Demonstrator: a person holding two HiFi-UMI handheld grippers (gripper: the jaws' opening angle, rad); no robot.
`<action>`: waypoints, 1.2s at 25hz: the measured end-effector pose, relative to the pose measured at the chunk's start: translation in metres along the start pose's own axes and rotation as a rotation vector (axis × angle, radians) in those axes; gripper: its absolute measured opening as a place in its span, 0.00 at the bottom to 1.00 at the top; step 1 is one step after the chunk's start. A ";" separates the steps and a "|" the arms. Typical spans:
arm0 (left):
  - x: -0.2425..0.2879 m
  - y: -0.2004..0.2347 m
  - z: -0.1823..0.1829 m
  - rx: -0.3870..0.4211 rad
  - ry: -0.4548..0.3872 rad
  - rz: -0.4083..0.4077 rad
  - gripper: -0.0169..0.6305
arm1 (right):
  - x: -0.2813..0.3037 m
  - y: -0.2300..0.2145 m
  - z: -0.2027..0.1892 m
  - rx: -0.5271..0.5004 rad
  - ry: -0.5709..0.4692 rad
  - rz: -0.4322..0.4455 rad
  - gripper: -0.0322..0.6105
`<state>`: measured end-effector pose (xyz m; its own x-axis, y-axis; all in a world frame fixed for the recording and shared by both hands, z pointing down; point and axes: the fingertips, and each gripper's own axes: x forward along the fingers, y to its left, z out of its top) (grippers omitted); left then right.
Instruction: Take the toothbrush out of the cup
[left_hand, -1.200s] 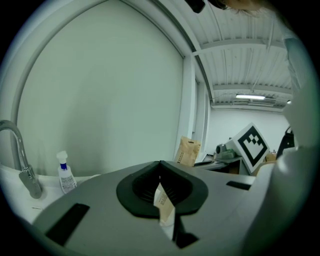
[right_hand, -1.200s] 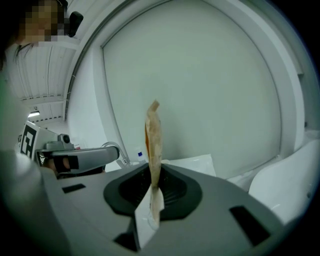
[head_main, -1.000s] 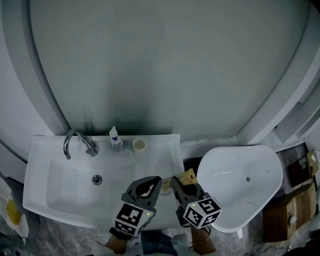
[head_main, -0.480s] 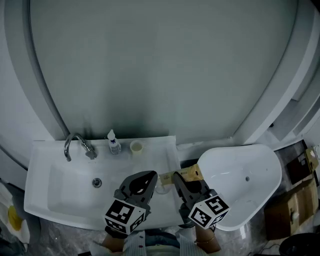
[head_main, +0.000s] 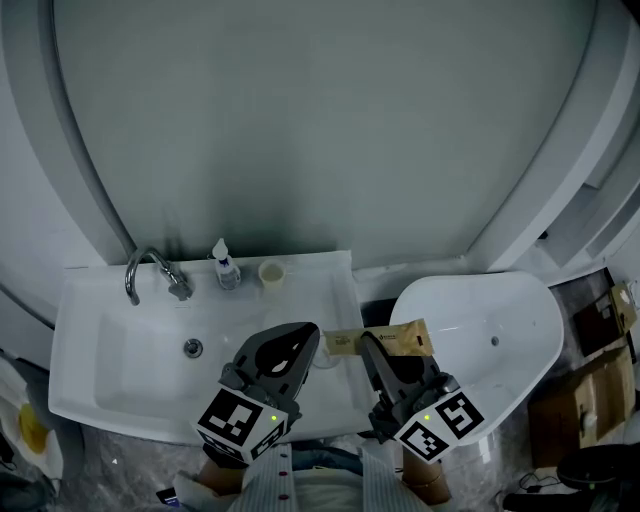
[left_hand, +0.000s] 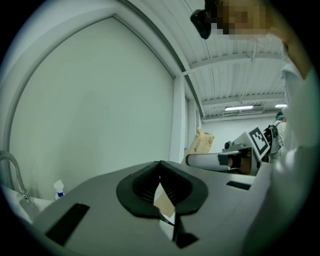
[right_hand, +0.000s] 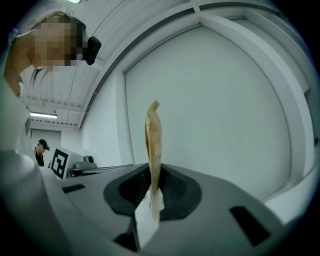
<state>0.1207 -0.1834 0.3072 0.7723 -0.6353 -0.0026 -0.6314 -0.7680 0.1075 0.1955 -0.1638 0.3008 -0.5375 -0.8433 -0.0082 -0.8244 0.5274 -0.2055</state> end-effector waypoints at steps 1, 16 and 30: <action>-0.001 -0.001 0.000 -0.001 -0.001 -0.005 0.05 | -0.002 0.002 0.000 -0.002 -0.001 0.001 0.14; -0.002 -0.006 -0.006 -0.043 0.009 -0.029 0.05 | -0.003 0.002 -0.006 0.010 0.025 0.011 0.14; 0.003 -0.009 -0.011 -0.033 0.019 -0.039 0.05 | -0.003 -0.004 -0.008 0.016 0.026 0.008 0.14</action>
<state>0.1297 -0.1778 0.3169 0.7978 -0.6028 0.0118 -0.5982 -0.7890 0.1400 0.1994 -0.1626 0.3099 -0.5486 -0.8360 0.0151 -0.8171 0.5322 -0.2215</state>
